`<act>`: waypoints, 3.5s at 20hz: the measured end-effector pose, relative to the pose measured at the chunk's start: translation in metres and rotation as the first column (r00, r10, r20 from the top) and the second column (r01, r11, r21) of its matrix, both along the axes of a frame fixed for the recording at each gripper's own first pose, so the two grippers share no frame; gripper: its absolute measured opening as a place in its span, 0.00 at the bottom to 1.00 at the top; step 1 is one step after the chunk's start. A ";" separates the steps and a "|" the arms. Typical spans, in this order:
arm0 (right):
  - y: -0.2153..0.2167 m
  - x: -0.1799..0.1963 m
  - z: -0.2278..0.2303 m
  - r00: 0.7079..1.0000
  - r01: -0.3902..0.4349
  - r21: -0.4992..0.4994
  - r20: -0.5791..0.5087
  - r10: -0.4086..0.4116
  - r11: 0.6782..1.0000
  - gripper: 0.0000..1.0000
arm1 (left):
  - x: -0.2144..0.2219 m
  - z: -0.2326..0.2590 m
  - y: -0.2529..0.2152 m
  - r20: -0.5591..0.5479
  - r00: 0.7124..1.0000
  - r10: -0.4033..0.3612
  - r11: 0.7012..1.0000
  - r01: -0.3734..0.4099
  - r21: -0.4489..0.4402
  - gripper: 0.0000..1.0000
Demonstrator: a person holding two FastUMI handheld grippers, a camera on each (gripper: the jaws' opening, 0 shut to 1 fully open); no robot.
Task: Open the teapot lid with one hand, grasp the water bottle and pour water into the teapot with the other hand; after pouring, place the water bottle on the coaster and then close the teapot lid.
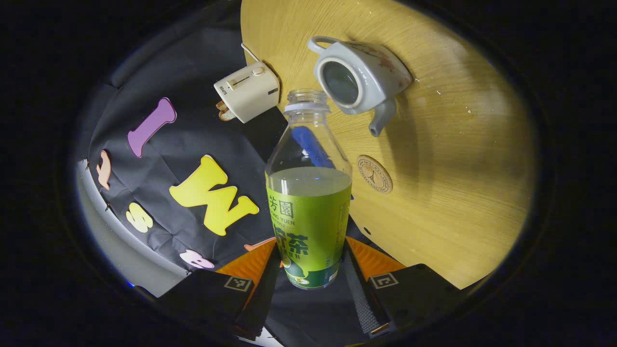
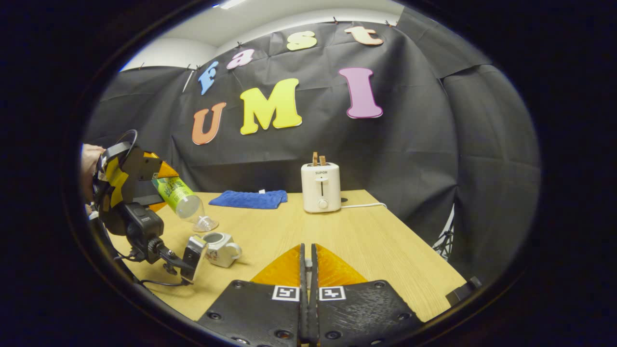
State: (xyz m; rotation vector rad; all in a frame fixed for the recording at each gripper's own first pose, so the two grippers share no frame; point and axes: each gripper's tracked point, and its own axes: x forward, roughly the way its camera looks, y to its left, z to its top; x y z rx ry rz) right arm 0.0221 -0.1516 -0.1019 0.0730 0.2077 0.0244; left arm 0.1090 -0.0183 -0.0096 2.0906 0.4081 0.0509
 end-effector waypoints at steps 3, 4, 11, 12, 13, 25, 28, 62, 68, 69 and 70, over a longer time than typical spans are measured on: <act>0.004 -0.001 0.005 1.000 0.000 0.000 0.007 0.000 1.000 0.00 | -0.005 -0.014 0.008 -0.020 1.000 0.001 0.988 -0.004 -0.153 0.74; 0.005 -0.001 0.007 1.000 -0.003 0.002 0.007 0.003 1.000 0.00 | -0.009 -0.023 0.009 -0.051 0.999 -0.001 0.969 -0.012 -0.245 0.74; 0.025 0.002 0.020 1.000 -0.019 -0.006 0.015 0.019 1.000 0.00 | -0.037 -0.056 0.011 -0.115 0.993 0.011 0.604 -0.098 -0.791 0.74; 0.028 0.002 0.022 1.000 -0.021 -0.008 0.016 0.021 1.000 0.00 | -0.040 -0.055 0.011 -0.097 0.995 0.018 0.524 -0.092 -0.847 0.74; 0.030 0.002 0.024 1.000 -0.023 -0.011 0.018 0.024 1.000 0.00 | -0.040 -0.052 0.014 -0.075 0.997 0.036 0.447 -0.083 -0.891 0.75; 0.057 0.009 0.043 0.998 -0.045 -0.042 0.040 0.047 0.998 0.00 | -0.023 -0.033 0.027 -0.010 0.979 0.202 -0.334 0.059 -0.941 0.75; 0.061 0.012 0.044 0.998 -0.047 -0.044 0.042 0.048 0.998 0.00 | 0.000 -0.030 0.029 -0.012 0.977 0.214 -0.433 0.084 -0.898 0.75; 0.050 0.051 -0.009 0.998 -0.029 -0.006 -0.062 0.029 1.000 0.00 | 0.119 -0.096 0.027 -0.095 0.980 0.174 -0.464 -0.004 -0.886 0.80; 0.053 0.049 -0.006 0.998 -0.032 -0.007 -0.057 0.032 0.999 0.00 | 0.110 -0.099 0.025 -0.122 0.979 0.163 -0.471 -0.032 -0.882 1.00; 0.054 0.049 -0.005 0.998 -0.034 -0.006 -0.055 0.034 0.999 0.00 | 0.107 -0.099 0.027 -0.124 0.978 0.169 -0.469 -0.031 -0.883 1.00; 0.056 0.048 -0.003 0.998 -0.037 -0.006 -0.051 0.037 0.999 0.00 | 0.102 -0.101 0.027 -0.133 0.977 0.165 -0.468 -0.041 -0.883 1.00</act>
